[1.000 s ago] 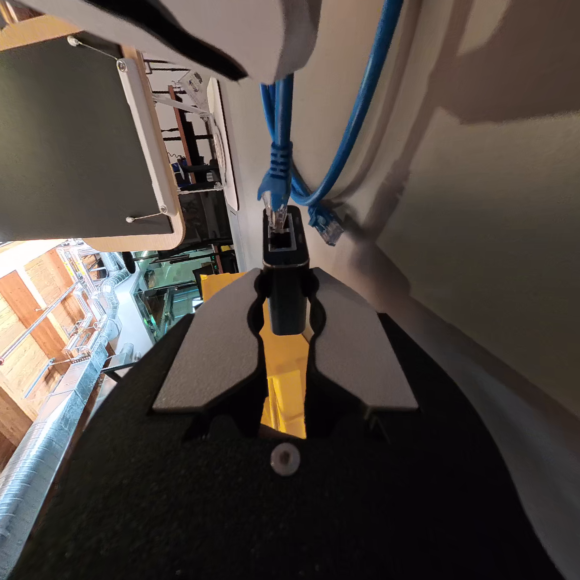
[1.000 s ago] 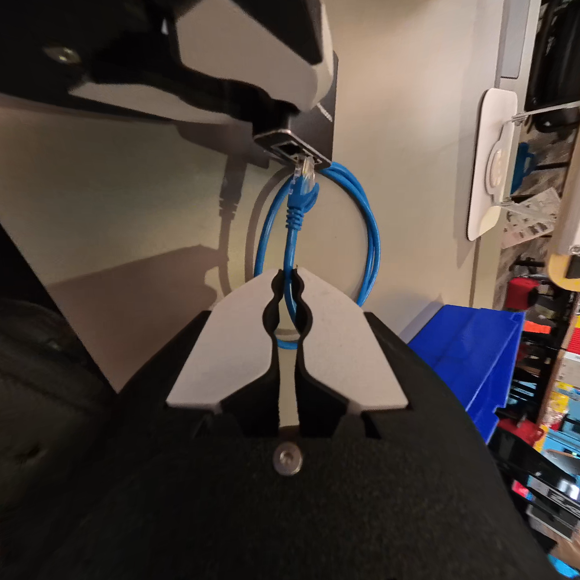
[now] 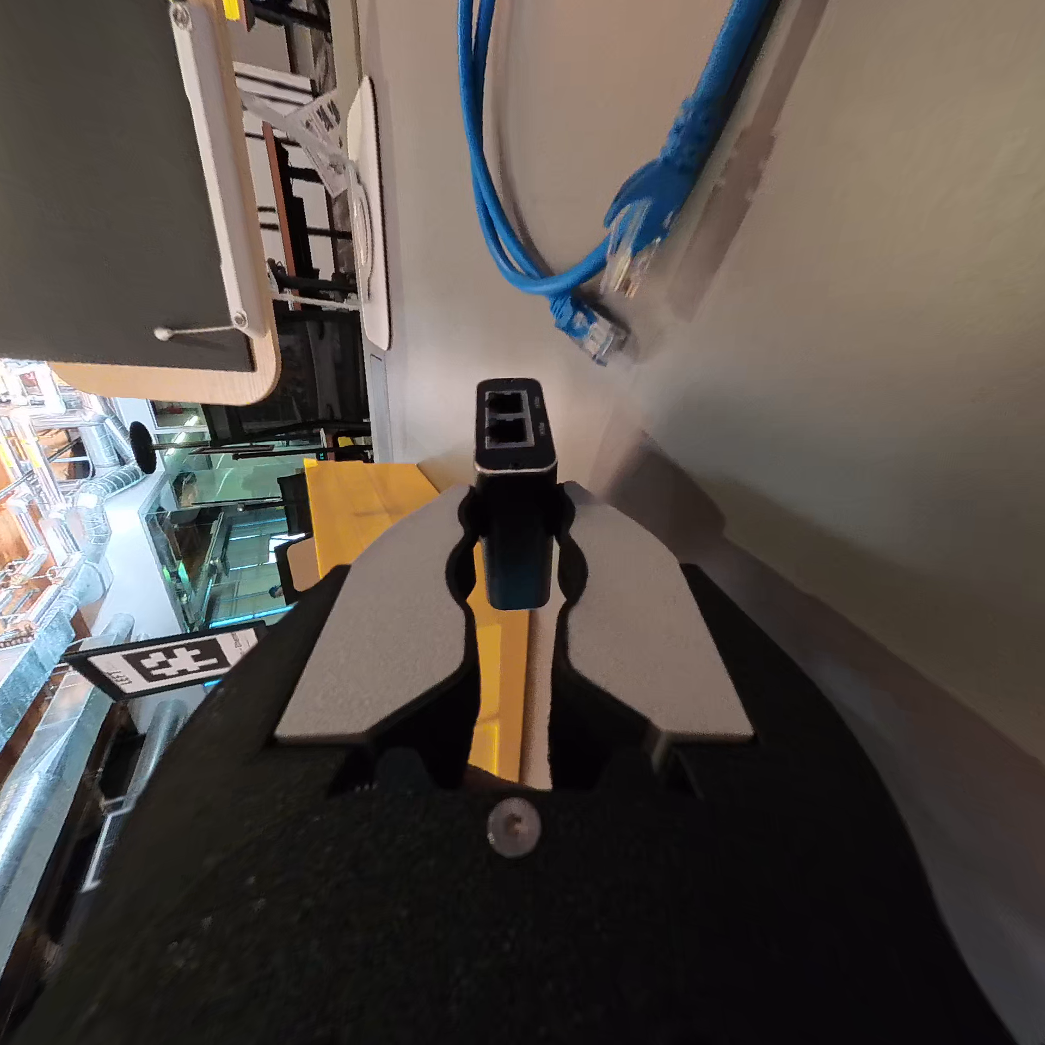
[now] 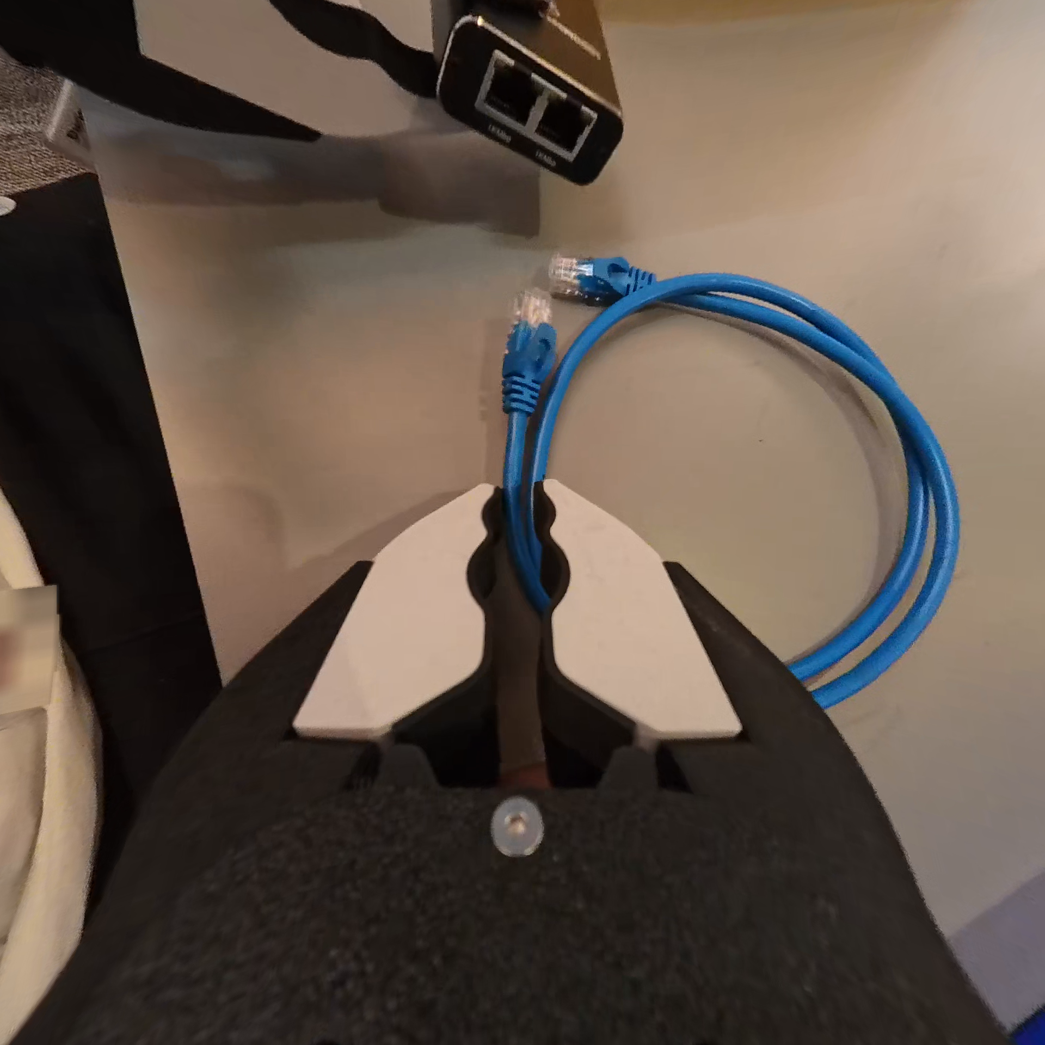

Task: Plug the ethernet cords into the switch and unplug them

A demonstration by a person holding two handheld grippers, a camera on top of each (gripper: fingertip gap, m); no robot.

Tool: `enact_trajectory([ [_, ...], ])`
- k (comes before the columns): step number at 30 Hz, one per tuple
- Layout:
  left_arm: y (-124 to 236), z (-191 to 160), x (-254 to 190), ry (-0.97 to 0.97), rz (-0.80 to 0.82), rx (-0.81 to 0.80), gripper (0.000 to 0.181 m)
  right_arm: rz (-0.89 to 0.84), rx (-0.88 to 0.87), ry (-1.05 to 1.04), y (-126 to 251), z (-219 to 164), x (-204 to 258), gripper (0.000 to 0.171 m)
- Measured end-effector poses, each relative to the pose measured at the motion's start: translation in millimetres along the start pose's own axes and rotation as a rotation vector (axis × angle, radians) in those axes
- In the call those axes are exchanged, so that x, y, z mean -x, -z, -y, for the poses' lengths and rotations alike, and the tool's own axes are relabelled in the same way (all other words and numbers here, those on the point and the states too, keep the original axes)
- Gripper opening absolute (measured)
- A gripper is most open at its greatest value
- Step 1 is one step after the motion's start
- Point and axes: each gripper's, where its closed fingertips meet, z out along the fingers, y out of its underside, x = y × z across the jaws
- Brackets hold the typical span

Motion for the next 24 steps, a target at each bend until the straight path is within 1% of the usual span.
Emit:
enact_trajectory([
  [2, 1.6, 5.6, -1.6, -0.003, -0.003, -0.018, 0.025, 0.004, -0.009, 0.000, -0.1, -0.2, -0.9, 0.006],
  [5, 4.2, 10.8, -0.3, -0.012, 0.007, -0.036, 0.025, 0.014, -0.022, -0.033, -0.1, -0.2, -1.3, 0.005],
  [8, 5.2, 11.9, 1.2, -0.021, 0.018, -0.037, 0.025, -0.031, -0.008, 0.074, 2.5, 0.8, -1.8, 0.005],
  [11, 5.7, 13.3, 1.8, -0.044, 0.030, -0.034, 0.025, -0.108, 0.002, 0.157, 9.5, 12.1, -5.0, 0.005],
  [15, 7.5, 18.9, 4.3, -0.088, 0.062, -0.037, 0.025, -0.108, 0.040, 0.115, 12.0, 20.9, -2.4, 0.004],
  [19, 7.8, 20.9, 3.2, -0.099, 0.061, -0.041, 0.025, -0.112, 0.043, 0.100, 14.9, 23.7, -4.5, 0.004],
  [24, 7.9, 22.9, 1.3, -0.097, 0.051, -0.055, 0.025, -0.120, 0.053, 0.129, 17.9, 24.0, -4.6, 0.005],
])
